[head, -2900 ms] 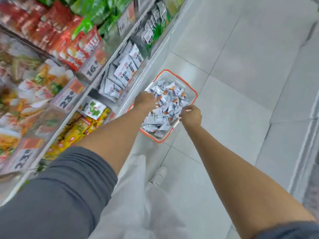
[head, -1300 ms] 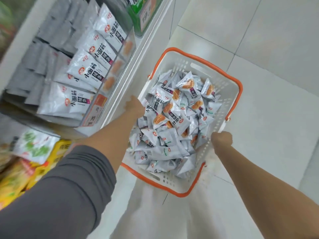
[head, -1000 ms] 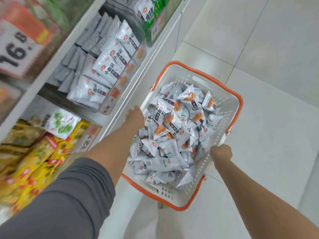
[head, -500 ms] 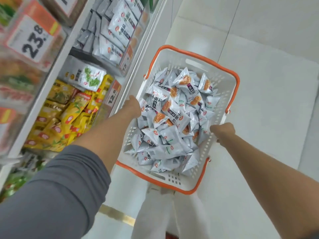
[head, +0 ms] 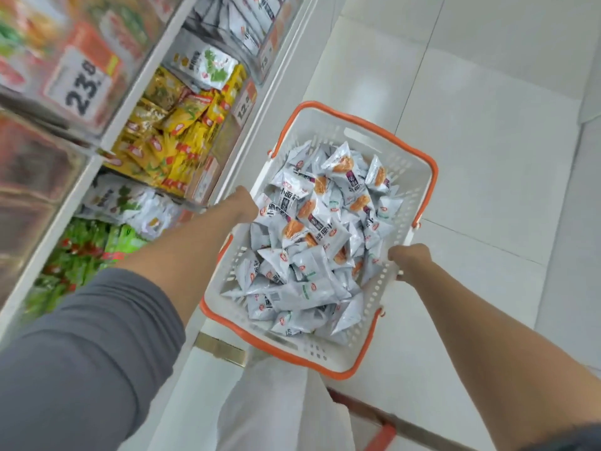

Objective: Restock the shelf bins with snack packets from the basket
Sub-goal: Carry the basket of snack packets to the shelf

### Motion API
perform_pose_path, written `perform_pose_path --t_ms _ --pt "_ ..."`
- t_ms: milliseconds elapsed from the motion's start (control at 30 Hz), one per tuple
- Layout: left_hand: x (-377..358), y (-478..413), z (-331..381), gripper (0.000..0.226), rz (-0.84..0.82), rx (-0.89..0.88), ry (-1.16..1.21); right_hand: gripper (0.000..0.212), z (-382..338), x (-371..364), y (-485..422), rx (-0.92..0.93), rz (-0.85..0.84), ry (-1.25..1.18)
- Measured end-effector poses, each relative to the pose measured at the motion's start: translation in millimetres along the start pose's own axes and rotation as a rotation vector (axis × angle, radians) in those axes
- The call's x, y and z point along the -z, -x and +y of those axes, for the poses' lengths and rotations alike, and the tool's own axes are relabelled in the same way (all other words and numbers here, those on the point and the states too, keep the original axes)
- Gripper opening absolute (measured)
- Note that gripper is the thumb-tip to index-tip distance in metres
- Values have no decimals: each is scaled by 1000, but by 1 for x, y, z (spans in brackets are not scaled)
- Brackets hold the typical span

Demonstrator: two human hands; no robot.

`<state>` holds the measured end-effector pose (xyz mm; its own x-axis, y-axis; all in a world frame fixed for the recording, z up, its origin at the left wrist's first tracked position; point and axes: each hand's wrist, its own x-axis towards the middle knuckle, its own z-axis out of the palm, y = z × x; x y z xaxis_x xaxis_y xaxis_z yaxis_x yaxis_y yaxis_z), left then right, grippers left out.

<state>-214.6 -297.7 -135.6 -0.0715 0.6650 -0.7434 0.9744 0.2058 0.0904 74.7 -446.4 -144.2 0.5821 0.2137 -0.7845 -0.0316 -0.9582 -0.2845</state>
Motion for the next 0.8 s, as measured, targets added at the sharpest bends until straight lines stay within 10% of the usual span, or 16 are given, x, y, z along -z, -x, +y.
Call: perform_pose_path --t_ms 800 --pt "-204 135 -287 53 -6 -37 44 20 309 -168 119 -47 -149 -19"
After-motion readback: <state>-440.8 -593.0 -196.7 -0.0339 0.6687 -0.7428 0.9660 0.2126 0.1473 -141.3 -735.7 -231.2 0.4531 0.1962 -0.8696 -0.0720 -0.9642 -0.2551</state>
